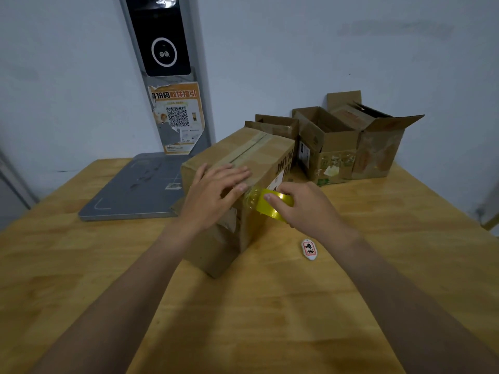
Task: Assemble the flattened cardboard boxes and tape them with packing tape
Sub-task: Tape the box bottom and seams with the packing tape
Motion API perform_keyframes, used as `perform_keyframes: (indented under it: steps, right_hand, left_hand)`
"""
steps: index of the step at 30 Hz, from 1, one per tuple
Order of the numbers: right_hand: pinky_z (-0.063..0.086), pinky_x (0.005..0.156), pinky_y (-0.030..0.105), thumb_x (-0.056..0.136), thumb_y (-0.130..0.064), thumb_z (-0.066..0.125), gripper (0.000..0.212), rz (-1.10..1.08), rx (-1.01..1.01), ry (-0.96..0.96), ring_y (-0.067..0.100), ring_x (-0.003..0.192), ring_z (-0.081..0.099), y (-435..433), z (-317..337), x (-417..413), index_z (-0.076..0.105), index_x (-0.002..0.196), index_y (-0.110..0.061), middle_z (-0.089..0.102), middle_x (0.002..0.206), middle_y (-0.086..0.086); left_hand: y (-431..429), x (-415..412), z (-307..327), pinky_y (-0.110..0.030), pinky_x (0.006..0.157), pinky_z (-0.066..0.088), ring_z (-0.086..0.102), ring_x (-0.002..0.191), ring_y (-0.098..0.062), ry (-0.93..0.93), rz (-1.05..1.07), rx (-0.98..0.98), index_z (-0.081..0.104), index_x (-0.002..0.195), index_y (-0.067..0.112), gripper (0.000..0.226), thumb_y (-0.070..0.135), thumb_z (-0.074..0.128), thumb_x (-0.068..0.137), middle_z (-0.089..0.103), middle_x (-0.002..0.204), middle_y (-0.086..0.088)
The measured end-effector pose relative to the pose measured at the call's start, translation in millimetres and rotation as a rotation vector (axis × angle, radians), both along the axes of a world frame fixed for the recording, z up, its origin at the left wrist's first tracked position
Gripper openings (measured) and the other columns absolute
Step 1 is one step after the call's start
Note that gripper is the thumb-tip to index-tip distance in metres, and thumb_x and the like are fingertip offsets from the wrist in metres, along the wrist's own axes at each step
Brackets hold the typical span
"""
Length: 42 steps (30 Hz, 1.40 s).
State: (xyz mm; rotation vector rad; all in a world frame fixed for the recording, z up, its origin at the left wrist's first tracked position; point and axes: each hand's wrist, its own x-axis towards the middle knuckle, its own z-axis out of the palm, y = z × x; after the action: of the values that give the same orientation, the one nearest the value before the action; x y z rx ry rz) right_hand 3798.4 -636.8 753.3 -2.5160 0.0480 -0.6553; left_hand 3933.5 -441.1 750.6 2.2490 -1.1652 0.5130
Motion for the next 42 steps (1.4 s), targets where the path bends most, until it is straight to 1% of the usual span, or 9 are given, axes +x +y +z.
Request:
perform_keyframes:
  steps: [12,15,18,21,25,29,34,37,42]
  right_hand:
    - [0.024,0.05,0.035,0.093,-0.042,0.063,0.051,-0.09,0.002,0.131,0.024,0.057,0.045,32,28,22,0.041,0.056,-0.015,0.037,0.052,0.003]
    - [0.04,0.059,0.034,0.088,-0.044,0.065,0.046,-0.117,-0.039,0.223,0.024,0.065,0.052,30,42,24,0.046,0.056,-0.017,0.048,0.057,0.002]
    - [0.055,0.079,0.042,0.082,-0.047,0.071,0.028,-0.158,-0.148,0.241,0.028,0.091,0.062,28,52,25,0.06,0.089,-0.022,0.064,0.091,0.002]
    - [0.049,0.102,0.044,0.078,-0.034,0.081,0.069,-0.014,-0.145,0.219,0.026,0.127,0.052,25,60,34,0.05,0.14,-0.026,0.056,0.138,0.001]
    - [0.033,0.115,0.032,0.084,-0.022,0.079,0.084,0.201,-0.178,0.272,0.017,0.144,0.038,21,63,48,0.037,0.155,-0.035,0.043,0.157,-0.003]
    - [0.038,0.109,0.028,0.087,-0.026,0.078,0.078,0.226,-0.195,0.289,0.012,0.137,0.047,20,56,52,0.039,0.154,-0.037,0.05,0.152,-0.006]
    - [0.037,0.106,0.027,0.088,-0.025,0.078,0.078,0.232,-0.205,0.239,0.014,0.139,0.046,25,52,52,0.039,0.155,-0.038,0.049,0.153,-0.008]
    - [0.039,0.11,0.031,0.091,-0.023,0.075,0.076,0.245,-0.248,0.227,0.017,0.139,0.045,31,53,51,0.038,0.155,-0.037,0.048,0.154,-0.007]
    - [0.041,0.111,0.04,0.093,-0.021,0.072,0.076,0.247,-0.317,0.227,0.021,0.14,0.044,38,56,47,0.033,0.156,-0.041,0.046,0.156,-0.005]
  left_hand:
    - [2,-4,6,-0.047,0.126,-0.002,0.029,0.151,-0.007,0.107,-0.073,-0.026,0.058,0.144,0.029,0.041,0.036,0.038,0.109,0.05,0.152,0.017]
    - [14,-10,1,-0.047,0.128,0.011,0.026,0.154,-0.013,0.258,-0.068,-0.246,0.05,0.151,0.028,0.044,0.019,0.05,0.107,0.042,0.16,0.006]
    - [35,-17,-20,-0.045,0.117,0.037,0.038,0.139,-0.012,0.322,0.253,-0.507,0.048,0.148,0.03,0.049,0.019,0.058,0.101,0.047,0.149,0.011]
    - [56,-16,-49,-0.048,0.112,0.036,0.027,0.145,-0.03,0.631,0.678,-0.415,0.032,0.154,0.017,0.066,0.027,0.062,0.096,0.034,0.157,-0.009]
    - [62,-20,-70,-0.045,0.102,0.046,0.04,0.14,-0.038,1.123,0.653,-0.419,0.005,0.161,0.015,0.091,0.036,0.064,0.096,0.028,0.161,-0.017]
    - [52,-22,-66,-0.039,0.079,0.056,0.058,0.117,-0.036,1.058,0.676,-0.658,0.005,0.158,0.02,0.093,0.02,0.069,0.091,0.044,0.145,-0.018]
    - [40,-34,-61,-0.028,0.052,0.058,0.074,0.081,-0.025,1.183,0.51,-0.637,0.045,0.111,0.014,0.042,0.023,0.079,0.089,0.064,0.093,-0.004]
    - [31,-41,-63,-0.035,0.063,0.064,0.076,0.081,-0.026,1.187,0.467,-0.446,0.061,0.1,0.023,0.029,0.039,0.08,0.085,0.071,0.102,-0.002]
    - [24,-45,-56,-0.044,0.081,0.062,0.072,0.086,-0.029,0.775,0.663,-0.251,0.061,0.096,0.015,0.007,0.016,0.064,0.091,0.07,0.097,-0.004]
